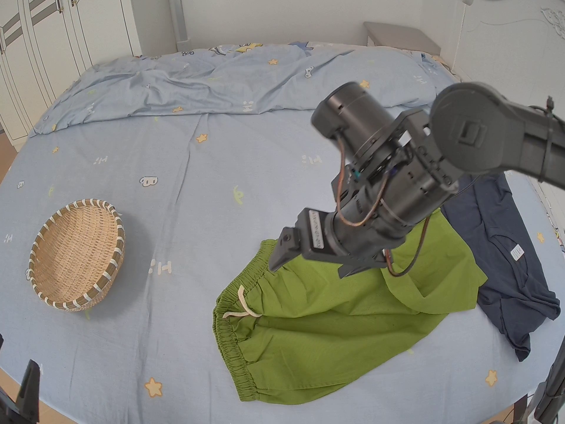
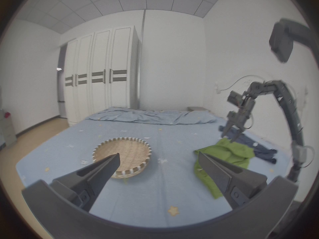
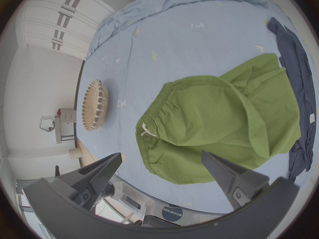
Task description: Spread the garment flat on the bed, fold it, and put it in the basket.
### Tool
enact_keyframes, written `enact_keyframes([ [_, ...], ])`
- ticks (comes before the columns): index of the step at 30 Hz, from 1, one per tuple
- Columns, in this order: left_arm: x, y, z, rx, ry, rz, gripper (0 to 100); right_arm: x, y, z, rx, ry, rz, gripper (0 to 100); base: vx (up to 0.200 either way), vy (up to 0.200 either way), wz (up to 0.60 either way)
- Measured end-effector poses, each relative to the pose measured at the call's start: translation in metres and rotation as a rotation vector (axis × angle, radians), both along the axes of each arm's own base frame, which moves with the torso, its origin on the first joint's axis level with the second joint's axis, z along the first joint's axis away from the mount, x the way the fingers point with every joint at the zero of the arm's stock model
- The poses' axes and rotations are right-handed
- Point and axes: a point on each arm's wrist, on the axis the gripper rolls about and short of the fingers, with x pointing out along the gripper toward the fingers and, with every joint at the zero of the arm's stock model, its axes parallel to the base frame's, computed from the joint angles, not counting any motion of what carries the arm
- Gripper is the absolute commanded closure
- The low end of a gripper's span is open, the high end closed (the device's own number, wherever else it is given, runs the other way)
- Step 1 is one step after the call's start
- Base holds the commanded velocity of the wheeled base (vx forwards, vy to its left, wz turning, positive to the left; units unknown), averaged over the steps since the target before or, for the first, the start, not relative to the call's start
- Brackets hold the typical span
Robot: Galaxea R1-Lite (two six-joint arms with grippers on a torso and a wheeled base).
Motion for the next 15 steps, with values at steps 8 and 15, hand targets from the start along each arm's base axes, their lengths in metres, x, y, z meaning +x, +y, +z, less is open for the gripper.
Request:
enact_keyframes([
  [8,0.021,-0.008,0.045,-0.118,0.209,-0.385,0,-0.004,-0.034,0.044,0.139,-0.099,-0.04,0,0.0,0.0,0.0],
  [15,0.079,-0.015,0.05,-0.244,0.519,-0.605,0,-0.012,-0.062,0.065,0.265,-0.174,-0.053,0,0.0,0.0,0.0],
])
